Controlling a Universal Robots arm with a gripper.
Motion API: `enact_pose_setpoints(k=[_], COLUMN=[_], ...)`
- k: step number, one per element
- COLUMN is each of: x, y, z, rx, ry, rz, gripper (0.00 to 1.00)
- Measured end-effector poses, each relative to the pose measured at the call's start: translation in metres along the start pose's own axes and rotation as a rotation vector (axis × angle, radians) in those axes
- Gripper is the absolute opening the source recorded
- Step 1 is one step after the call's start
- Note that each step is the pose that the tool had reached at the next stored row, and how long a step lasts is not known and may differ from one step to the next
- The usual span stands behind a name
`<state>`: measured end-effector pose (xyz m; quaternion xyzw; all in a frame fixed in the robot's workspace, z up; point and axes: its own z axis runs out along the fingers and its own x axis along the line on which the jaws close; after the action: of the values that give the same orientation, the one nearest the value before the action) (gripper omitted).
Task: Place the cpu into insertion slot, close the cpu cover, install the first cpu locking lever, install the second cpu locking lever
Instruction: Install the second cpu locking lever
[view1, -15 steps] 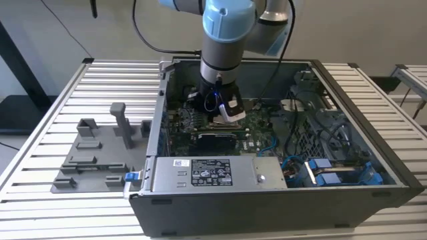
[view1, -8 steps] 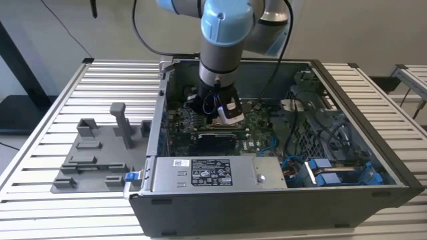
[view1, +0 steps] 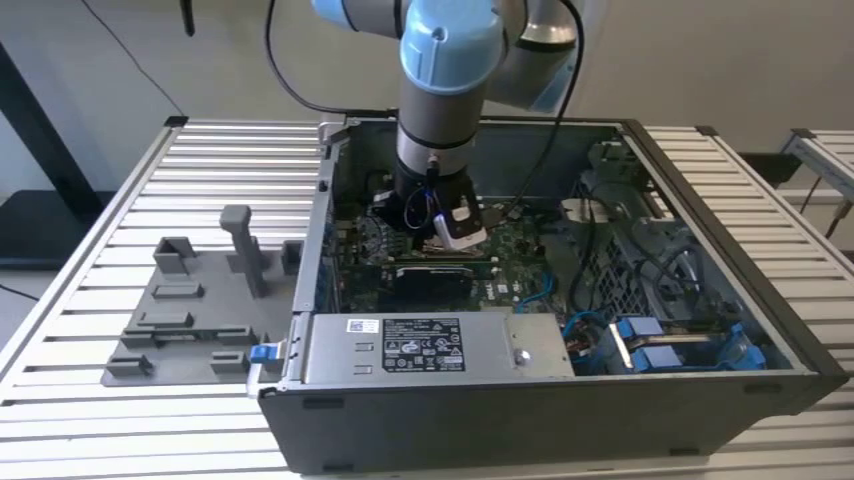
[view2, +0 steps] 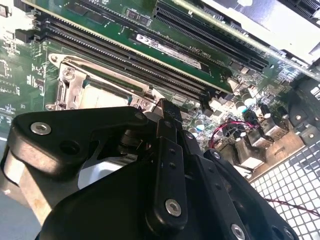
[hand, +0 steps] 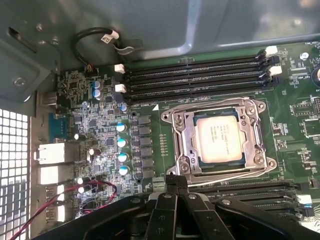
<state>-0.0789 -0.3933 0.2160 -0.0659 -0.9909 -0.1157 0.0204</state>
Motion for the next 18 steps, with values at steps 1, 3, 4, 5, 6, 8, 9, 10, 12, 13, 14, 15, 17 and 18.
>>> enact_pose_setpoints(k=[1, 3, 4, 5, 6, 8, 9, 10, 12, 13, 14, 15, 17, 18], x=[0.0002, 0.0009, 0.0016, 0.0023, 0.003, 0.0045, 0.0051, 0.0056, 0.0068, 0.0073, 0.0078, 0.0082, 0.0085, 0.0086], y=[0.0003, 0.001, 0.0011, 0.0011, 0.0012, 0.0014, 0.0016, 0.0018, 0.0022, 0.0025, 0.0027, 0.0031, 0.0035, 0.0036], z=[0.0004, 0.0013, 0.0019, 0.0026, 0.0033, 0.0048, 0.0055, 0.0063, 0.0077, 0.0085, 0.0092, 0.0097, 0.0111, 0.0119], rx=[0.0001, 0.0001, 0.0005, 0.0022, 0.005, 0.0102, 0.0128, 0.015, 0.0183, 0.019, 0.0192, 0.0193, 0.0191, 0.0191], ry=[-0.0001, 0.0, -0.0001, -0.0003, -0.0006, -0.0012, -0.0015, -0.0019, -0.0023, -0.0025, -0.0026, -0.0025, -0.0025, -0.0025], rz=[0.0, 0.0, 0.0, 0.0, 0.0, 0.0, 0.0, 0.0, 0.0, 0.001, 0.001, 0.001, 0.0, 0.0], gripper=[0.11, 0.11, 0.11, 0.11, 0.11, 0.11, 0.11, 0.11, 0.11, 0.11, 0.11, 0.11, 0.11, 0.11])
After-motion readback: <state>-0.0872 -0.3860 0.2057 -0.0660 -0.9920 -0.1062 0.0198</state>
